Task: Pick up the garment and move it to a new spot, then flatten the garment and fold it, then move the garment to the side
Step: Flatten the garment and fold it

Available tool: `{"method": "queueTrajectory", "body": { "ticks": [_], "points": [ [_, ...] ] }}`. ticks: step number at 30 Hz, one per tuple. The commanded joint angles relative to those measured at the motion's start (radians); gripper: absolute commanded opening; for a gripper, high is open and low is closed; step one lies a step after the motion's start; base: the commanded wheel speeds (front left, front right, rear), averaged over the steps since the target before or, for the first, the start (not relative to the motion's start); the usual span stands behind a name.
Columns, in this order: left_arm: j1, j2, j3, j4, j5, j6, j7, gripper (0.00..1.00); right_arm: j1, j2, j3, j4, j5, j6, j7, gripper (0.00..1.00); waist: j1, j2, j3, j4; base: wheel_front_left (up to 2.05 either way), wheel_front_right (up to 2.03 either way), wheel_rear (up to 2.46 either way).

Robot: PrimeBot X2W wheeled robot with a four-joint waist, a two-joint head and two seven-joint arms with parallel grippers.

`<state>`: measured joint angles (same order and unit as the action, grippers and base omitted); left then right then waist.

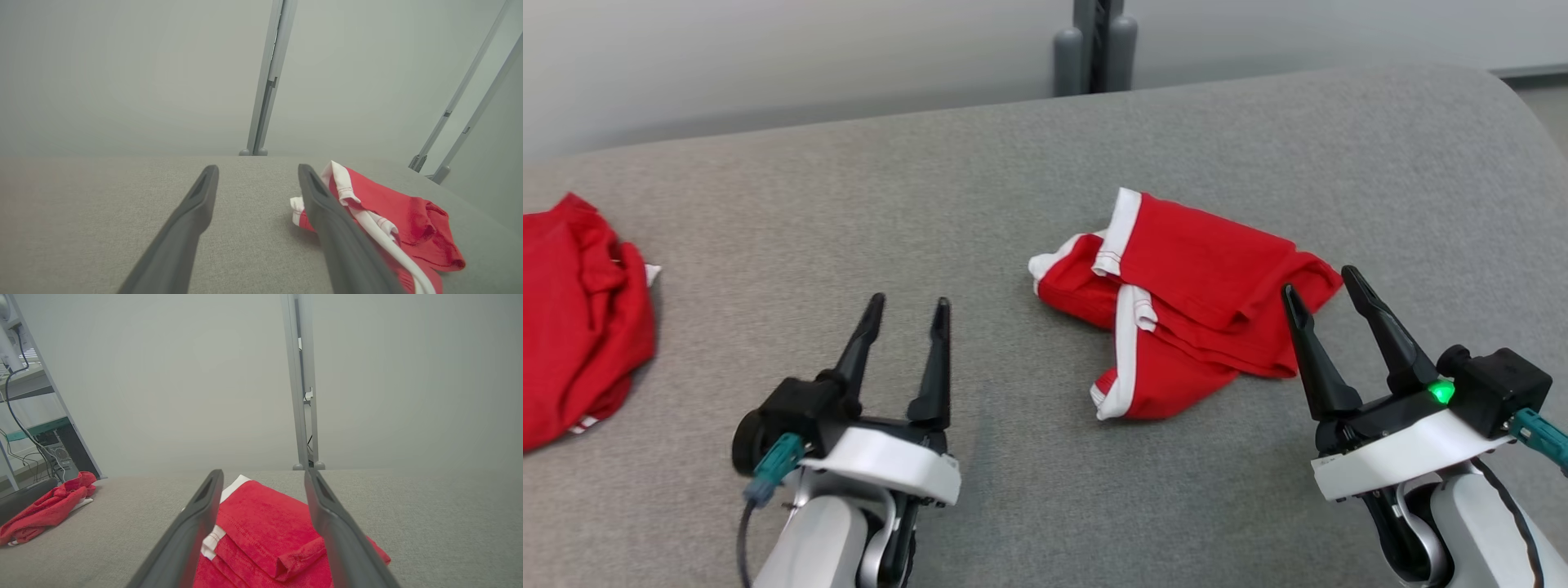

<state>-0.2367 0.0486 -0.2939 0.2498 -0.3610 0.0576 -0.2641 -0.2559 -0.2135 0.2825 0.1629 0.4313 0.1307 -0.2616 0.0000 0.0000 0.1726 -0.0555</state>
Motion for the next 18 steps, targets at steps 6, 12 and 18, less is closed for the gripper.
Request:
{"method": "queueTrajectory", "body": {
  "ticks": [6,12,18],
  "points": [
    [-0.142,0.004,-0.076,0.163,0.027,-0.051,-0.001,1.00,-0.018,0.012,-0.010,-0.022,-0.019,0.000,-0.004,1.00,0.0000,0.0000,0.069,-0.076,0.00,0.00,0.00],
    [-0.285,0.004,-0.136,0.366,0.024,-0.106,0.006,1.00,-0.021,0.026,-0.024,-0.031,-0.031,0.000,-0.004,1.00,0.0000,0.0000,0.110,-0.131,0.00,0.00,0.00],
    [-0.382,0.005,-0.160,0.499,0.016,-0.122,0.019,1.00,-0.026,0.037,-0.028,-0.037,-0.038,0.000,-0.004,1.00,0.0000,0.0000,0.135,-0.167,0.00,0.00,0.00]
  ]
}}
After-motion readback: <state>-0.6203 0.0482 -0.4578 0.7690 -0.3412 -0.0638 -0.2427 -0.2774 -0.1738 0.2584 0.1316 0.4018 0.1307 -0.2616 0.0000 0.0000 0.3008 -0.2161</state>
